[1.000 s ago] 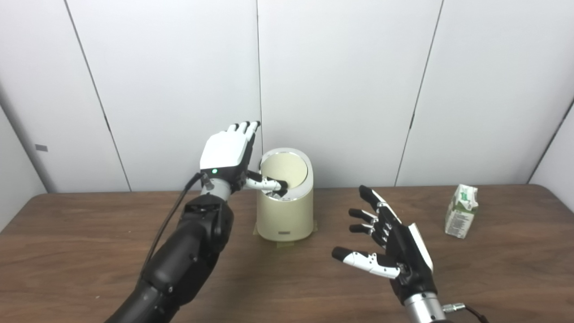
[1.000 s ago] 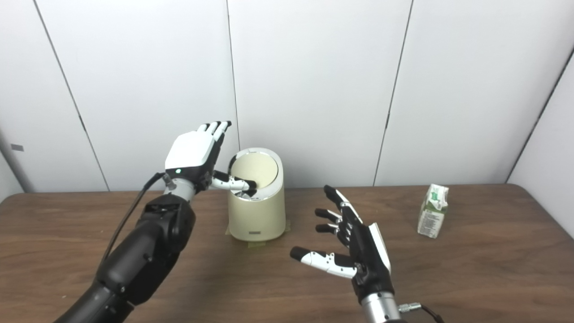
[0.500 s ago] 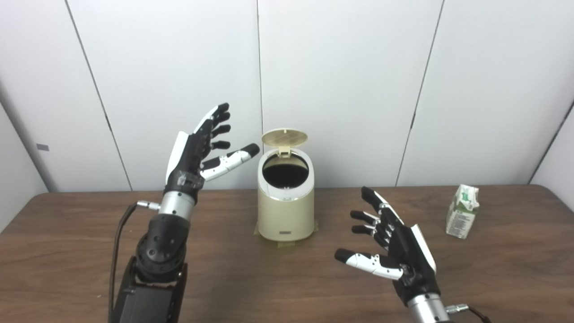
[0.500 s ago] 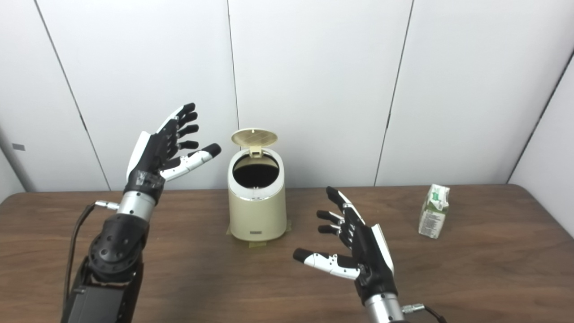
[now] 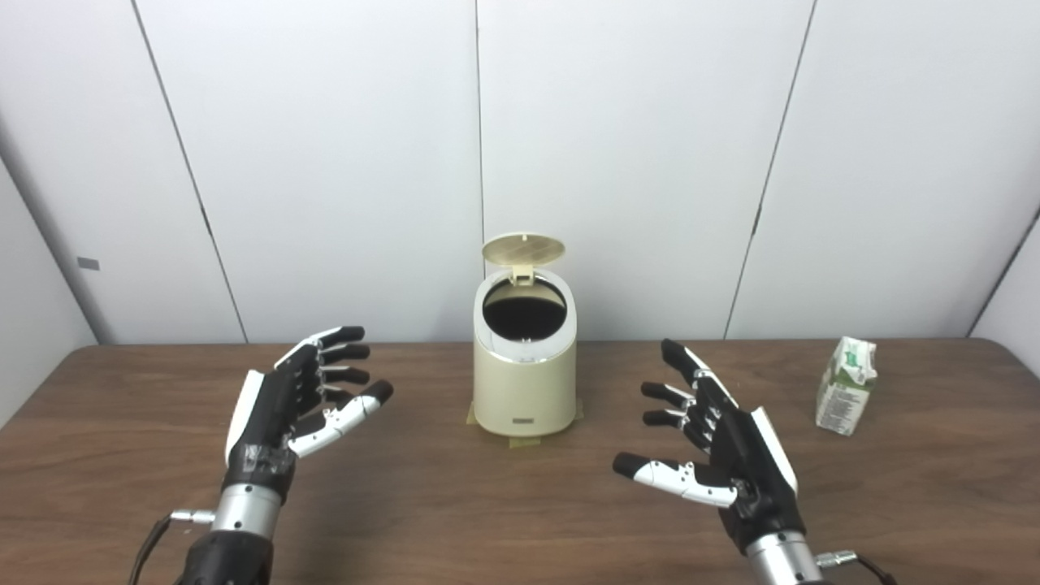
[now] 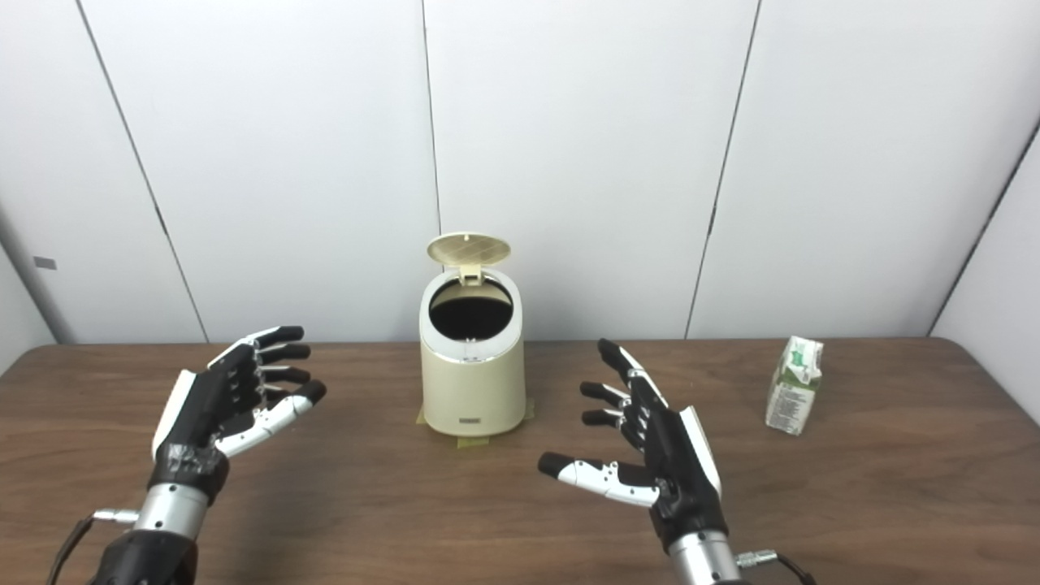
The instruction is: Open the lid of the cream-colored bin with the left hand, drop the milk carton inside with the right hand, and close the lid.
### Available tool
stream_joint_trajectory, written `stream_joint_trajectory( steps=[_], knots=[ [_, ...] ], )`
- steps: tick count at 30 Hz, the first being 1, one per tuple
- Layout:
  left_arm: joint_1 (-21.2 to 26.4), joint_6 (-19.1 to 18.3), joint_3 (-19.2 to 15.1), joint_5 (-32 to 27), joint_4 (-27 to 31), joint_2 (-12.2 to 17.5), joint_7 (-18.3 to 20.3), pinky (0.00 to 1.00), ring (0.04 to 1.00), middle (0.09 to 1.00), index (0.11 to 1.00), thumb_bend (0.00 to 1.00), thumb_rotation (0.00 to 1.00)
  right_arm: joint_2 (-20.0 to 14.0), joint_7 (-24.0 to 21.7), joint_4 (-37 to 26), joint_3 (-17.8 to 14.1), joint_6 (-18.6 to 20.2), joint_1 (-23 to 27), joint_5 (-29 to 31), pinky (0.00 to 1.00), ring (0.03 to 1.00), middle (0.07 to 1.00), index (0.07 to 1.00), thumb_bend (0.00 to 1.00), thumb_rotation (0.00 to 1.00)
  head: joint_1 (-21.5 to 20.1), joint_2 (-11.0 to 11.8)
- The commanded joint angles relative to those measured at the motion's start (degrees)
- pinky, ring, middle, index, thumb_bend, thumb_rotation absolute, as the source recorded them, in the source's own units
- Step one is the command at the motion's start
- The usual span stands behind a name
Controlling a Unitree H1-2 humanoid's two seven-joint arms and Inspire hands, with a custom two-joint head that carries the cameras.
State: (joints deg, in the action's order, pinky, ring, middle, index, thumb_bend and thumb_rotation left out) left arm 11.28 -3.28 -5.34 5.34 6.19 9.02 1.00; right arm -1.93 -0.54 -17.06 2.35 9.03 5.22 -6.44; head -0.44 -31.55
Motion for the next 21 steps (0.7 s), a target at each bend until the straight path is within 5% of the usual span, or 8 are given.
stream_joint_trajectory(
  steps=[1,9,14,21],
  knots=[
    [0.1,3.8,-0.5,0.2,1.0,-0.8,-1.8,0.53,0.621,0.708,0.740,0.68,0.16,-0.7,-0.9,-1.2,-0.3,-1.1,1.3,1.1,0.67,0.796,0.942,0.911,0.75,0.17,-0.2,0.0],
    [-3.1,9.5,1.0,0.4,-1.2,-2.8,-3.0,0.53,0.591,0.665,0.711,0.72,0.13,-4.4,-1.7,1.7,-3.0,-4.9,2.0,3.1,0.69,0.805,0.904,0.906,0.81,0.25,-4.2,1.8],
    [-3.9,9.4,1.0,0.6,-0.8,-2.6,-3.0,0.50,0.584,0.670,0.726,0.72,0.09,-11.3,-2.4,6.3,-6.0,-8.1,5.4,1.5,0.72,0.805,0.909,0.903,0.82,0.25,-10.8,3.2],
    [-3.9,8.0,0.4,-1.2,-0.6,-1.5,-1.9,0.57,0.630,0.705,0.748,0.68,0.06,-19.1,-2.7,2.5,-9.4,-1.3,11.7,-0.8,0.66,0.786,0.924,0.889,0.79,0.17,-18.9,5.1]
  ],
)
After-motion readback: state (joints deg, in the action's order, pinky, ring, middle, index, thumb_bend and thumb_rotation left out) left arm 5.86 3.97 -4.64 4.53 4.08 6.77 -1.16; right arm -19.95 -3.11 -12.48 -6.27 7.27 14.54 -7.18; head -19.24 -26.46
